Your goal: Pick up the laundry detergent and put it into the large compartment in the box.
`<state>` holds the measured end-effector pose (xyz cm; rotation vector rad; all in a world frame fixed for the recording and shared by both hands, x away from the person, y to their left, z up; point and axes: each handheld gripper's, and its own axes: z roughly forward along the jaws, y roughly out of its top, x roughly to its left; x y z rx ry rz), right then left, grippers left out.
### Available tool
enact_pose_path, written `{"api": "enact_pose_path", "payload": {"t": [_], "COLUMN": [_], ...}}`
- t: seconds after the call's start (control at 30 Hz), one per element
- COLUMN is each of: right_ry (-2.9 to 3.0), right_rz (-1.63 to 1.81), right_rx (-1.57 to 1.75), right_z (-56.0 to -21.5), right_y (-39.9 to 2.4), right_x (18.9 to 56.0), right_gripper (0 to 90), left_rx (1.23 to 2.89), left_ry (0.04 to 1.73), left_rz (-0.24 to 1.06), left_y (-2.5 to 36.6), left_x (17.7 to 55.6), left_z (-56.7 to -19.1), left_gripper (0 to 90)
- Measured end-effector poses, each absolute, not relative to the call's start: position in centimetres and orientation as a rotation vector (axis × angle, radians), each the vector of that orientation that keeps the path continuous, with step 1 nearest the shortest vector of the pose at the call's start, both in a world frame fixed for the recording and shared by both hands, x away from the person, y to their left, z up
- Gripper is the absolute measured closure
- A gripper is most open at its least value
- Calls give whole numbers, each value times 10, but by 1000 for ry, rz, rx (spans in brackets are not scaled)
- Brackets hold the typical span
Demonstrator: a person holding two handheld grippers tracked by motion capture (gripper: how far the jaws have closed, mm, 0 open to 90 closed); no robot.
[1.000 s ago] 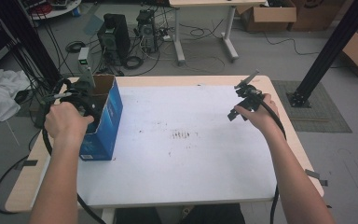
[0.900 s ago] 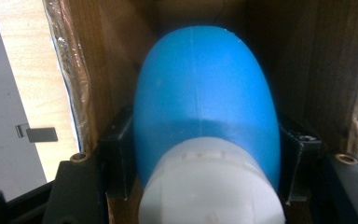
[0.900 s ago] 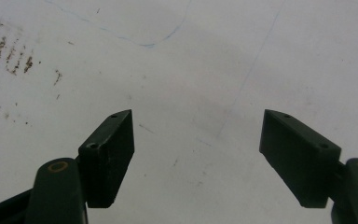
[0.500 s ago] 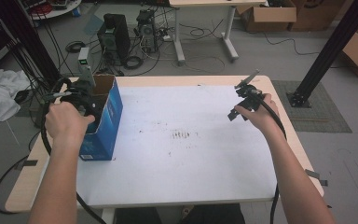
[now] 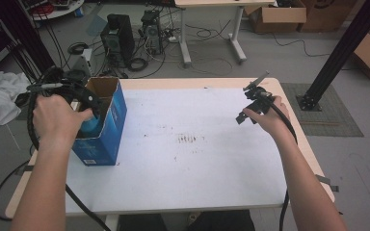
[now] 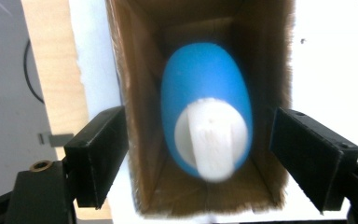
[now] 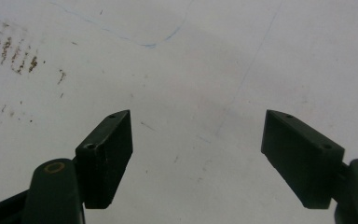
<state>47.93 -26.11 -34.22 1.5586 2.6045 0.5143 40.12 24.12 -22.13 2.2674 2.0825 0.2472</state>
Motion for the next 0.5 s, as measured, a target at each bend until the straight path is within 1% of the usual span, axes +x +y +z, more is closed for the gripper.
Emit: {"api": "enact_pose_path", "payload": {"t": [0.13, 0.23, 0.5], "right_ry": [2606, 2608, 2606], "right_rz": [513, 513, 498], "right_rx": [1560, 1555, 1562], "right_z": [-340, -339, -336], "right_y": [-259, -258, -259], "right_x": [478, 477, 475], "right_gripper": [239, 232, 210], "left_rx": [2285, 2294, 2384], "left_ry": [1998, 1937, 1730], "left_rz": [278, 269, 267], "left_y": [233, 224, 177], "left_x": [396, 393, 388], "left_z": [-203, -195, -195], "left_gripper": [195, 185, 165]}}
